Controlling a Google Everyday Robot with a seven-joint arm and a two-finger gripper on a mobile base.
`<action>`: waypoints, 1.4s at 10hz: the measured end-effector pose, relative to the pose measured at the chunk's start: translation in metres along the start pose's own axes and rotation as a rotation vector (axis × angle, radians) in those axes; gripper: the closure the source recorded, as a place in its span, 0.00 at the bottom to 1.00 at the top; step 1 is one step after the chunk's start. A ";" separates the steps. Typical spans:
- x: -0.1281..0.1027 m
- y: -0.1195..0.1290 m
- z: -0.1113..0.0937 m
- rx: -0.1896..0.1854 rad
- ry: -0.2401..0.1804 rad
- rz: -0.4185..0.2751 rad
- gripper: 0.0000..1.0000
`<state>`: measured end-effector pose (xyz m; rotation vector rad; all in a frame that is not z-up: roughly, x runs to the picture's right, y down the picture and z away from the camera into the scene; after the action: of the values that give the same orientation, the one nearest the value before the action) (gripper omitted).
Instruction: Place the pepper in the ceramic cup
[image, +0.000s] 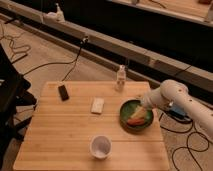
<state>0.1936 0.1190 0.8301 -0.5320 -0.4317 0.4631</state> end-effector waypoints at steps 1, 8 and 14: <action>0.016 0.000 0.006 -0.006 0.054 0.011 0.20; 0.060 0.011 0.038 -0.022 0.173 0.125 0.25; 0.049 0.014 0.036 -0.009 0.149 0.113 0.84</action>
<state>0.2115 0.1690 0.8633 -0.5969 -0.2621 0.5262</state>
